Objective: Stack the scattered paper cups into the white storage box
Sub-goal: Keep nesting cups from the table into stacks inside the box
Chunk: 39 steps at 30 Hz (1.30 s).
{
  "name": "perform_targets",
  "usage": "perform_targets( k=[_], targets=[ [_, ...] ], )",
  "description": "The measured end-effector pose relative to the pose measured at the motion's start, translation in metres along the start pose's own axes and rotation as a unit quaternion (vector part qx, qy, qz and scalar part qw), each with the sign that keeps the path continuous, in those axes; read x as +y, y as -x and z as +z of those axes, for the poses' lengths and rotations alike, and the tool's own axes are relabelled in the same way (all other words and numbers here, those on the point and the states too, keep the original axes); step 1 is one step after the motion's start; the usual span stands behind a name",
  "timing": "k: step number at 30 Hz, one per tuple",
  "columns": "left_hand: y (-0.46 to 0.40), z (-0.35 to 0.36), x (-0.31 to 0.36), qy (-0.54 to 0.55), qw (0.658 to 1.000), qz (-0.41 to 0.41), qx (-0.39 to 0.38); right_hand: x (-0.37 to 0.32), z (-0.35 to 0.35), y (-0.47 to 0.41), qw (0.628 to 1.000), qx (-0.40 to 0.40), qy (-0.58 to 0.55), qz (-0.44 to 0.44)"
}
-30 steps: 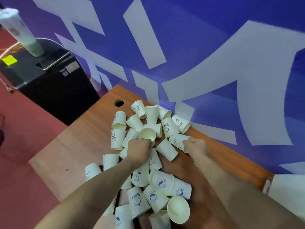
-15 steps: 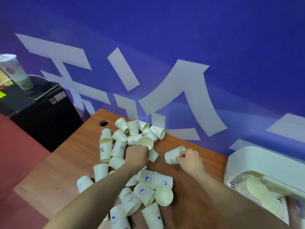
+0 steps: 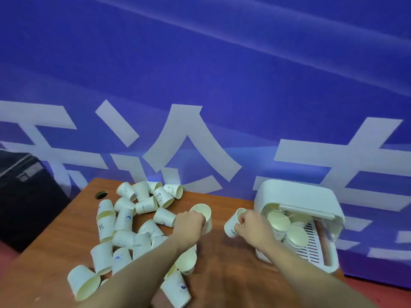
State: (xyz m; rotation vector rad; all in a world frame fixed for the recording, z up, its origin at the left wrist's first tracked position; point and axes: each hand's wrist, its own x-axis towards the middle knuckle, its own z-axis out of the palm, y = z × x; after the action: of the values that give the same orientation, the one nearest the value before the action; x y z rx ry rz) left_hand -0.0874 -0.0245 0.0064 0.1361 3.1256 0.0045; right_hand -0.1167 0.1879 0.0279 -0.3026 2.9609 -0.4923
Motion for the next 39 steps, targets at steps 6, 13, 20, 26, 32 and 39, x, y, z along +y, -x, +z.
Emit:
perform_targets(
  k=[6,13,20,26,32,39],
  targets=[
    [-0.006,-0.005,0.074,-0.004,0.997,0.069,-0.023,0.056,-0.016,0.035,0.999,0.009,-0.006,0.041],
    [-0.012,-0.007,0.155,-0.013,0.986,0.161,-0.036,0.120,-0.036,0.070,0.994,0.020,-0.025,0.103],
    [-0.024,-0.015,0.229,-0.006,0.961,0.276,0.000,0.186,-0.059,0.094,0.986,0.037,-0.031,0.161],
    [-0.046,-0.021,0.276,-0.073,0.965,0.251,-0.015,0.226,-0.073,0.103,0.982,0.058,-0.046,0.173],
    [-0.061,-0.003,0.296,-0.111,0.963,0.240,-0.046,0.258,-0.074,0.102,0.980,0.053,-0.047,0.184],
    [-0.075,0.018,0.305,-0.130,0.962,0.226,-0.085,0.280,-0.064,0.093,0.982,0.028,-0.061,0.179]
  ],
)
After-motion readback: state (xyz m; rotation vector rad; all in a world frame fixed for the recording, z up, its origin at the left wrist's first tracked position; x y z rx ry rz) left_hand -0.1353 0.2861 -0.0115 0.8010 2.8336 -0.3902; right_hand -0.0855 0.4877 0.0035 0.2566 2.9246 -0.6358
